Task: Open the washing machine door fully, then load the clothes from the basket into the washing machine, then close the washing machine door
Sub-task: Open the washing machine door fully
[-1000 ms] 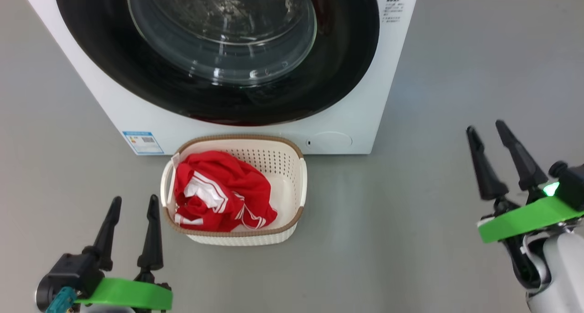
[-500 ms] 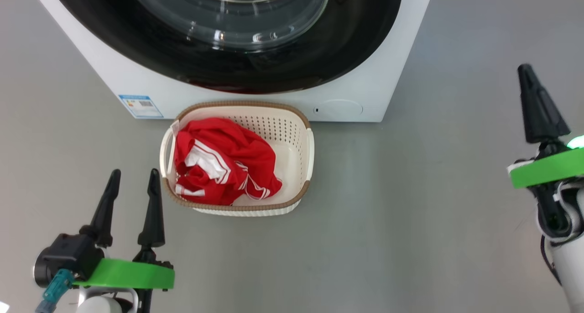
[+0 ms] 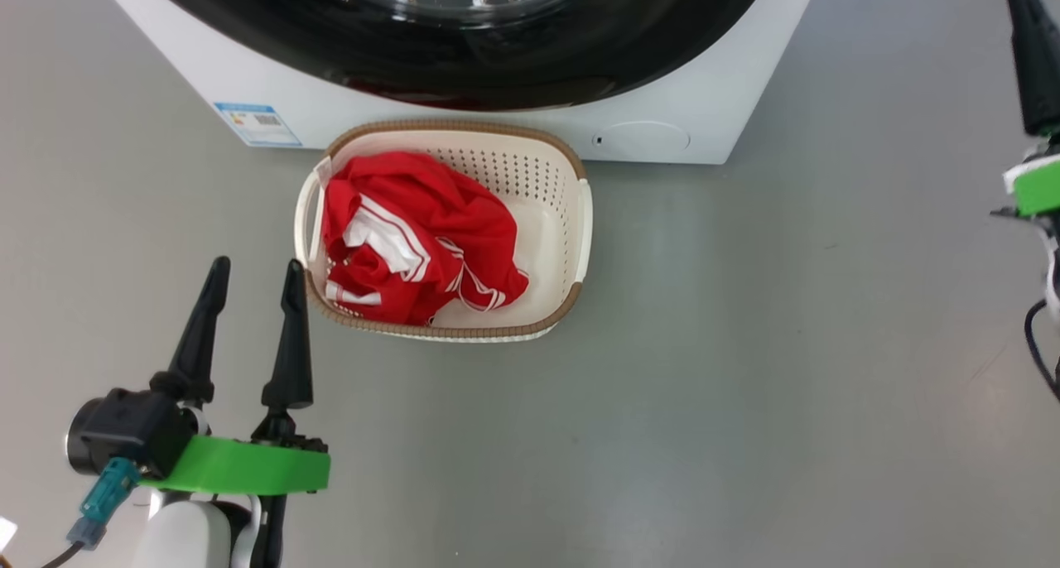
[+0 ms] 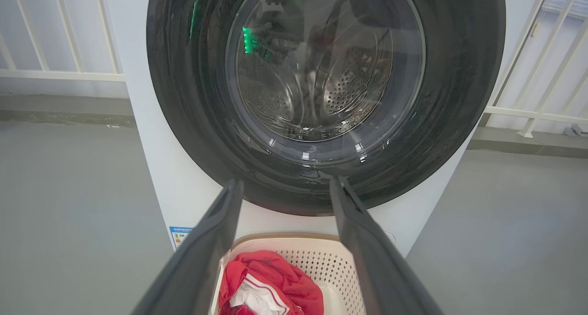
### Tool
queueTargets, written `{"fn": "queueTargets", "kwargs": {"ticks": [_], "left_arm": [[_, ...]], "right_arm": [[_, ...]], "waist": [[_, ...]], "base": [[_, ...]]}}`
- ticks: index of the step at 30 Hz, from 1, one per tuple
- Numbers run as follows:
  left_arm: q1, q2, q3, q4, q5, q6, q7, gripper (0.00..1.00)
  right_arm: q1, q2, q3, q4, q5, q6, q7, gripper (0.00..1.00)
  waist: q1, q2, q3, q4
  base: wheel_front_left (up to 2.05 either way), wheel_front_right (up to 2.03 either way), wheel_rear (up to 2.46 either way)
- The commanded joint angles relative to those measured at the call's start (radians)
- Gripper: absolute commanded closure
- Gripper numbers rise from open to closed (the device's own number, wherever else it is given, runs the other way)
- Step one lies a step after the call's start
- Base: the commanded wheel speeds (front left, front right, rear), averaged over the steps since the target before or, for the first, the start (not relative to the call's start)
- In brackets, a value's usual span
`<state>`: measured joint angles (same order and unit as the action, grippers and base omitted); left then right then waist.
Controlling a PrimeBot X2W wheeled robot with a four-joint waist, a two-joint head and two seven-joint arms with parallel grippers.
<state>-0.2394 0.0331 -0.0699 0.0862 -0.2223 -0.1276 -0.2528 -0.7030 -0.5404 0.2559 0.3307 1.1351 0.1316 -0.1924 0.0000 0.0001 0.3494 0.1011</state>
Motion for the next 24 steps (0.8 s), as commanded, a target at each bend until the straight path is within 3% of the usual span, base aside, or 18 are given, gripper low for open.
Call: {"fn": "queueTargets", "kwargs": {"ticks": [1, 12, 24], "left_arm": [[-0.022, 0.017, 0.025, -0.033, -0.002, -0.003, -0.009, 0.00], [-0.042, 0.017, 0.009, -0.059, -0.011, 0.002, -0.009, 0.00], [-0.057, 0.017, -0.011, -0.065, -0.036, 0.019, -0.009, 0.00]], "right_arm": [[-0.018, -0.025, 0.021, -0.021, 0.049, -0.001, 0.017, 1.00], [-0.185, -0.059, 0.029, 0.026, 0.393, -0.001, 0.221, 1.00], [-0.302, -0.064, -0.026, 0.079, 0.569, -0.001, 0.483, 1.00]], "waist": [[0.0000, -0.0001, 0.022, 0.016], [0.0000, -0.0001, 0.073, 0.048], [0.0000, -0.0001, 0.123, 0.082]], "base": [[0.00, 0.00, 0.00], [0.00, 0.00, 0.00], [0.00, 0.00, 0.00]]}}
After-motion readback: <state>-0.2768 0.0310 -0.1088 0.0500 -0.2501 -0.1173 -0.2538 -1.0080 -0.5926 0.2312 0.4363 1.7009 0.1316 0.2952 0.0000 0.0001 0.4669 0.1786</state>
